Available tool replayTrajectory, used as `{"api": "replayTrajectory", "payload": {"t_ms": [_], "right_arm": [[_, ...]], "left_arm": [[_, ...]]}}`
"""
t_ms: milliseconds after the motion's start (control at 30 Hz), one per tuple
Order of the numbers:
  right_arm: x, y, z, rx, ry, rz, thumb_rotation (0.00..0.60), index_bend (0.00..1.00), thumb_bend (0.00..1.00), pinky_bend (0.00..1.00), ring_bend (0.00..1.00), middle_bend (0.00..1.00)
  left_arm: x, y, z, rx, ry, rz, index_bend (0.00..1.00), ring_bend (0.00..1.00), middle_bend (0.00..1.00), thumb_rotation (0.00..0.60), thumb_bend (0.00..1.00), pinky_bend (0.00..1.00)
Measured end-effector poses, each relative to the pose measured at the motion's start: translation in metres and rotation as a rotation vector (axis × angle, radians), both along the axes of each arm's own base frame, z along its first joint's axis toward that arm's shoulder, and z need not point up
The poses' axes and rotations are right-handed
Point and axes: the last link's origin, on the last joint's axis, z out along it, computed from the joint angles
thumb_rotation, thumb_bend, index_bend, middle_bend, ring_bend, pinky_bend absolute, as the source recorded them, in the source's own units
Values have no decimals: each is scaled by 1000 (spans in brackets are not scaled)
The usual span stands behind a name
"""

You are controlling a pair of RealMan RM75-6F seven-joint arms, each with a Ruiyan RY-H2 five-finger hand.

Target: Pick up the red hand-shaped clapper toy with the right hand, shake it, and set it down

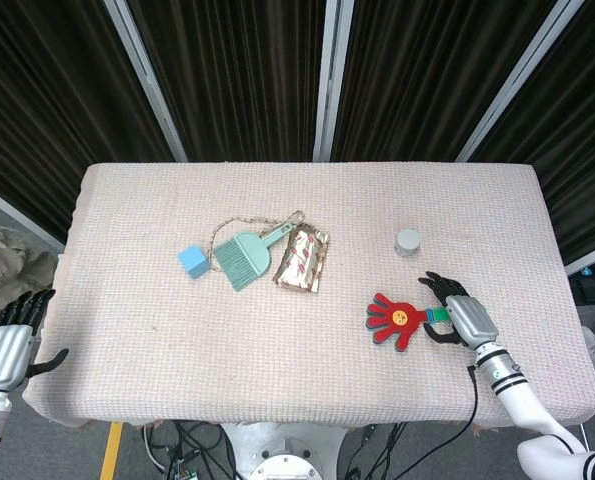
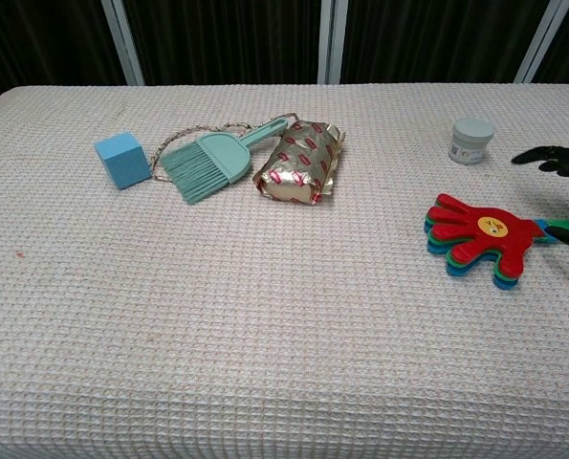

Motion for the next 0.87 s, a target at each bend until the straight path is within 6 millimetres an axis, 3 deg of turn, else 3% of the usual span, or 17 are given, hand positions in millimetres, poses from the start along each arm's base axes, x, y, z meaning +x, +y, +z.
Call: {"api": "replayTrajectory", "payload": {"t_ms": [267,467,633,867], "right_arm": [[1,3,17,-40,9,-6,600,0,236,0,0,0],[3,11,41,-178,37,73,600,0,213,0,0,0],[-8,34,69,-367,186,135,600,0,213,0,0,0],[-40,91,87,-450,399,61,600,0,214,0,0,0]], "left_arm": [[2,1,1,6,2,-7,59,47,77,600,199,128],[4,0,3,13,7,-11,59,47,77,600,198,126],[8,1,4,12,14,-19,59,47,77,600,198,124],[13,3,10,25,35,-37,59,47,77,600,199,123]]}}
